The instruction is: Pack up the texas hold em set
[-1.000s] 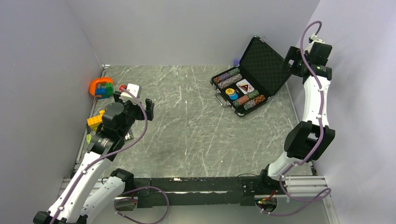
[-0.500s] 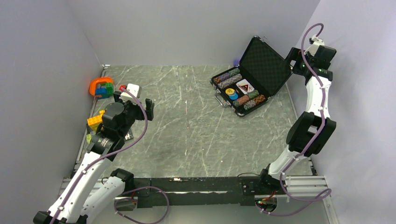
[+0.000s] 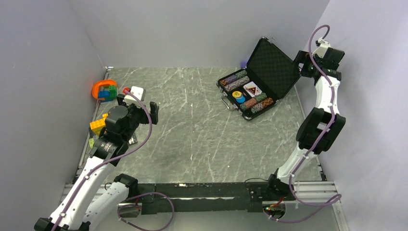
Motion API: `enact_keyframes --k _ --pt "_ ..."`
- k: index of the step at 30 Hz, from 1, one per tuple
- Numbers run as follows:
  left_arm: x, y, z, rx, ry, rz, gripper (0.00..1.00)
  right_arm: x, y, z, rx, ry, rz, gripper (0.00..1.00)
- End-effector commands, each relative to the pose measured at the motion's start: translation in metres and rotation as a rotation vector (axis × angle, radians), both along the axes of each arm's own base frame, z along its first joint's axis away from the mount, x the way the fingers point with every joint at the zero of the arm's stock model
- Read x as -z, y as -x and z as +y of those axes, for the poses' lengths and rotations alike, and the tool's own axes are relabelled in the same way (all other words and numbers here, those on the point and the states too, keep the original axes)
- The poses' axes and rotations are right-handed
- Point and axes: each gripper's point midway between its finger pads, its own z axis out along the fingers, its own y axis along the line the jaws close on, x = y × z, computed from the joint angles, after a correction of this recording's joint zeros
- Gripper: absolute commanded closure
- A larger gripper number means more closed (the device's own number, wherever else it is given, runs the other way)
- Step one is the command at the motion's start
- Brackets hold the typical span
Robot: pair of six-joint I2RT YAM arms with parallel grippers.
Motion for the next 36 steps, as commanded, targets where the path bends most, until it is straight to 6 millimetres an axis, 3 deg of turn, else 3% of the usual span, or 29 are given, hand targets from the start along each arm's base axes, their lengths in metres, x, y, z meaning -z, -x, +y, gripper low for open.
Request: enact_keyframes --k 1,9,17,21,28,32,36 --pt "-0.012 -0.002 -0.001 0.0 0.009 -0.043 0.02 -0.023 -0.013 0.011 -0.125 0.009 -0.083 0.01" --pt "-0.011 -0.002 -0.001 0.0 0.008 -0.041 0.02 -0.018 -0.01 0.026 -0.199 -0.041 -0.082 0.01" --pt "-0.013 -0.002 -0.003 0.012 0.014 -0.044 0.02 -0.035 0.007 0.054 -0.271 -0.064 -0.119 0.01" --pt "-0.015 0.0 -0.003 0.014 0.018 -0.05 0.02 -0.042 0.025 0.082 -0.342 -0.126 -0.125 0.02" --pt "-0.014 0.0 -0.005 0.021 0.022 -0.047 0.02 -0.033 0.062 0.158 -0.477 -0.136 -0.076 0.03" --pt "-0.014 0.0 -0.004 0.019 0.023 -0.049 0.02 -0.055 0.089 0.19 -0.518 -0.119 -0.123 0.02" --pt "-0.013 0.0 -0.005 0.022 0.024 -0.046 0.02 -0.079 0.112 0.198 -0.485 -0.126 -0.217 0.02"
